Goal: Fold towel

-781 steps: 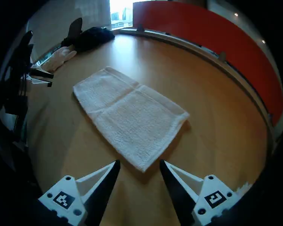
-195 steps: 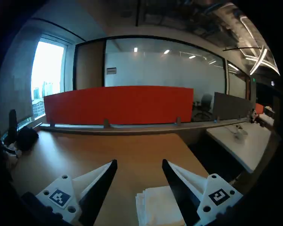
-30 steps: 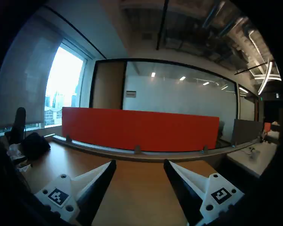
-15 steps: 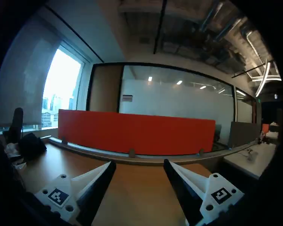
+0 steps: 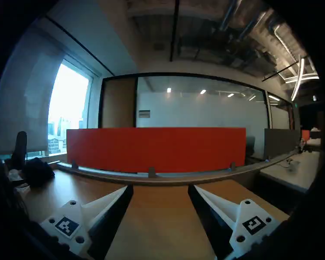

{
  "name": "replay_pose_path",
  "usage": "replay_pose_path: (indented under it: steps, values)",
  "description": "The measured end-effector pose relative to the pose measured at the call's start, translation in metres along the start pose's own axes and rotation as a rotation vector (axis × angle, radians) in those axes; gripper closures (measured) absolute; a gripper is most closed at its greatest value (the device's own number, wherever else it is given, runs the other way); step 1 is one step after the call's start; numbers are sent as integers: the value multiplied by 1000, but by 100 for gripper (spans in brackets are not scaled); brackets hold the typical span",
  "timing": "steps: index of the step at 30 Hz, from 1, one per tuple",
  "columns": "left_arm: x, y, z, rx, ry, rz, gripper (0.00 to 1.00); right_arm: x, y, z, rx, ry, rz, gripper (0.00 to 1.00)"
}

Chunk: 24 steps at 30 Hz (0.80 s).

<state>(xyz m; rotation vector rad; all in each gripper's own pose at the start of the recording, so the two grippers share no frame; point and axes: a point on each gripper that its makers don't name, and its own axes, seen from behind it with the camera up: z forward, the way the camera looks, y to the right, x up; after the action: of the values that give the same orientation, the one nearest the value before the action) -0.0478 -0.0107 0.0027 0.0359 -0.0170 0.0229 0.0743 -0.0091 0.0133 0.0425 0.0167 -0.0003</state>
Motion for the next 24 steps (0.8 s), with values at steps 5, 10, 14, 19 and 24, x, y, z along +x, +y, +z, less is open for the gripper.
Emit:
replay_pose_path:
  steps: [5, 10, 14, 19, 24]
  values:
    - [0, 0, 0, 0, 0, 0, 10, -17, 4, 0, -6, 2, 18, 2]
    - [0, -1, 0, 0, 0, 0, 10, -39, 12, -4, -18, -10, 17, 2]
    - [1, -1, 0, 0, 0, 0, 10, -58, 15, -6, -18, -23, 15, 2]
    - [1, -1, -1, 0, 0, 0, 10, -79, 16, -6, -14, -34, 26, 2]
    - [1, -1, -1, 0, 0, 0, 10, -91, 18, -4, -21, -34, 47, 2]
